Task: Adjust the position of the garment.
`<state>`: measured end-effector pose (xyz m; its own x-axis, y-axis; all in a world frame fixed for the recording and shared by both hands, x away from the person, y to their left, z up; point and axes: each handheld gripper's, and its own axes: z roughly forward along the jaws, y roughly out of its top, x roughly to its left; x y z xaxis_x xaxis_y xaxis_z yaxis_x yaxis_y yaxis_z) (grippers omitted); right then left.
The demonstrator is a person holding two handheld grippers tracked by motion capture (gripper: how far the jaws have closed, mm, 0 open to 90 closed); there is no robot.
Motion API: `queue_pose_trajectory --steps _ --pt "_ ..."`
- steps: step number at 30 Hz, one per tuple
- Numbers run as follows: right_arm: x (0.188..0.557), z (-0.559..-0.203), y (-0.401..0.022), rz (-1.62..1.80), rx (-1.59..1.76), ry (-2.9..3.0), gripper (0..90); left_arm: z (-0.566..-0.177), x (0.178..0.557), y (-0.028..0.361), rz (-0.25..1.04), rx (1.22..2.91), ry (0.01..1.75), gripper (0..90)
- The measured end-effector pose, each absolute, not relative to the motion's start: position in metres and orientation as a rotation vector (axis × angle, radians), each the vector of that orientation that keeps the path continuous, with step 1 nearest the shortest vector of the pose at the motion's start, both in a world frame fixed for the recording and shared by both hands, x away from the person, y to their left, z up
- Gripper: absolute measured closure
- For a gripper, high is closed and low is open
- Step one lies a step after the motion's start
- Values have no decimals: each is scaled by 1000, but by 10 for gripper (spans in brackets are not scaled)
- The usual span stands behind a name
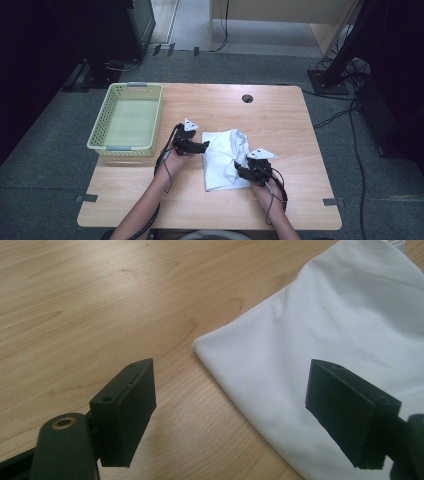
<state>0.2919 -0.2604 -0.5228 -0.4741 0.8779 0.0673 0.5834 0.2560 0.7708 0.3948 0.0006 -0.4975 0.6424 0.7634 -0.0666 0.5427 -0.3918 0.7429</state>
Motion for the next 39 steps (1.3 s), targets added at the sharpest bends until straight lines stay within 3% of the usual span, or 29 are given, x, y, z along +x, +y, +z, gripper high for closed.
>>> queue_pose_trajectory --steps 39 --pt "311 -520 -244 1057 1341 2179 410 -487 408 21 386 2054 1052 206"
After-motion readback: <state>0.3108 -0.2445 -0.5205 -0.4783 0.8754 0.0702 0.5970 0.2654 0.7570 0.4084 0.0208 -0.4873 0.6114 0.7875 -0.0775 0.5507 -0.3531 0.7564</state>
